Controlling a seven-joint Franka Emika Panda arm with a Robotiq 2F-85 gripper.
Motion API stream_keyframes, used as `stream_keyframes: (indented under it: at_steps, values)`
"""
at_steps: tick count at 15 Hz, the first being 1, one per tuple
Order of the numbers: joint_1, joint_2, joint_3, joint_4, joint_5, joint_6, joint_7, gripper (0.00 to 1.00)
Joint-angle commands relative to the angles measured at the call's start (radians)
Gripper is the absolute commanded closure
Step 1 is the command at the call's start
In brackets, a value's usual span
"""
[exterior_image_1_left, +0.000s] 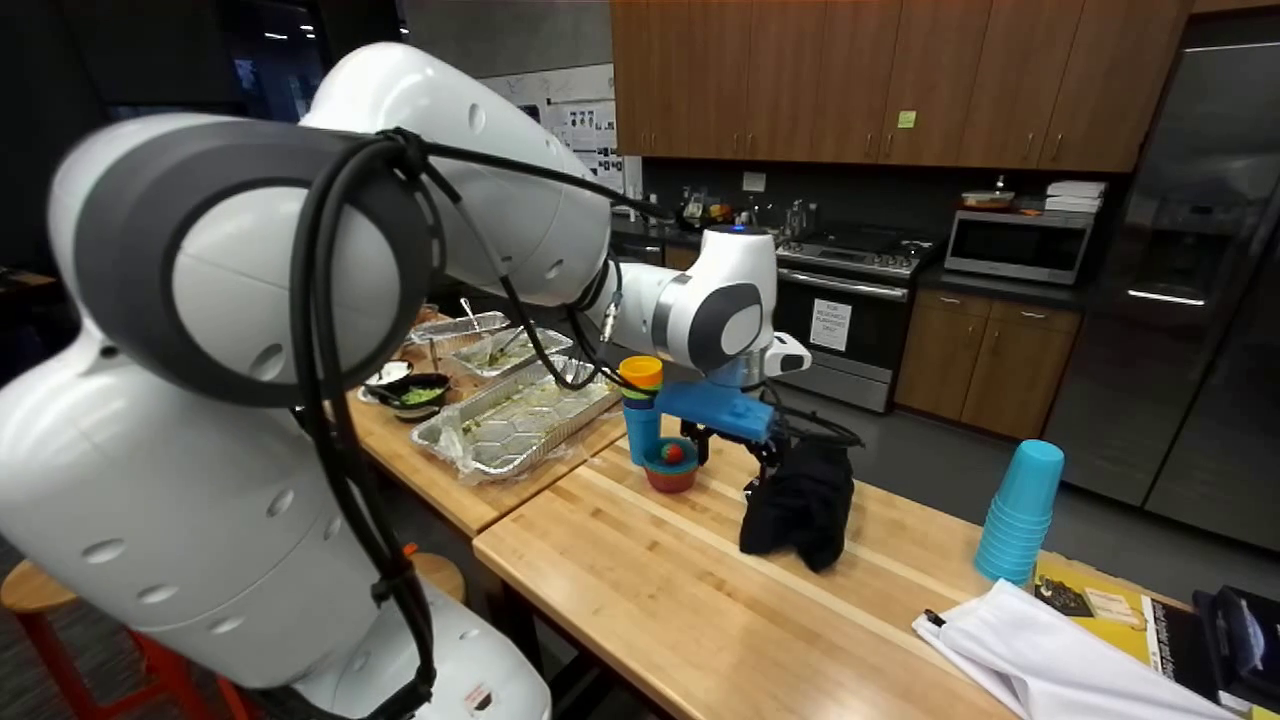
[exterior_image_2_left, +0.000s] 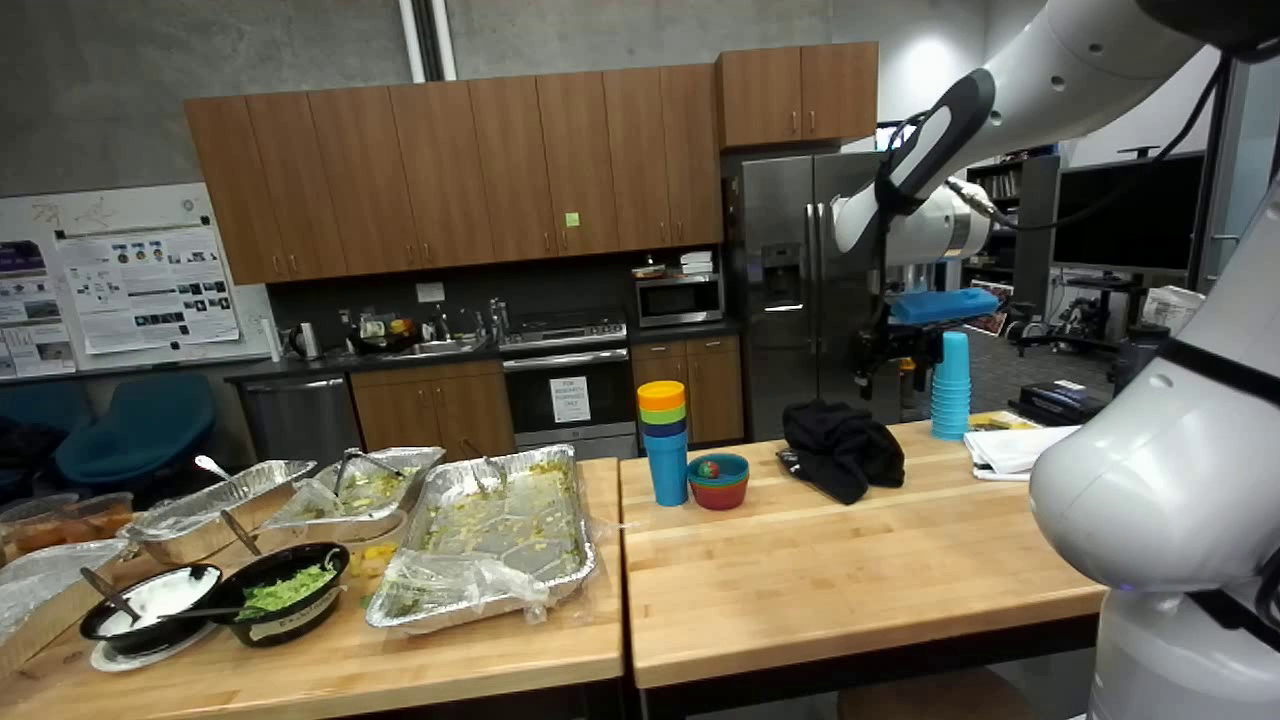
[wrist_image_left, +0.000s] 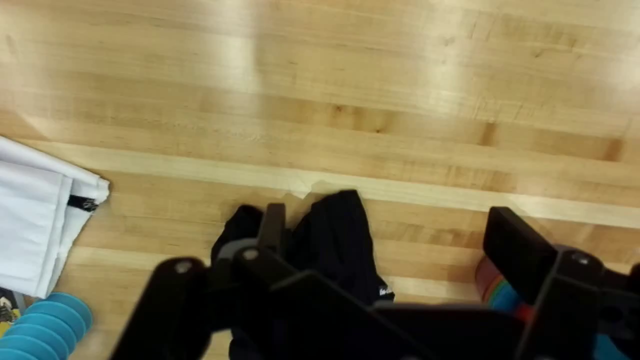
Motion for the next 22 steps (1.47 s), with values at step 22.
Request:
stream_keyframes:
  at_steps: [22]
  values:
    - [-0.096, 0.302, -0.084, 0.489, 0.096, -0.058, -0.11, 0.0]
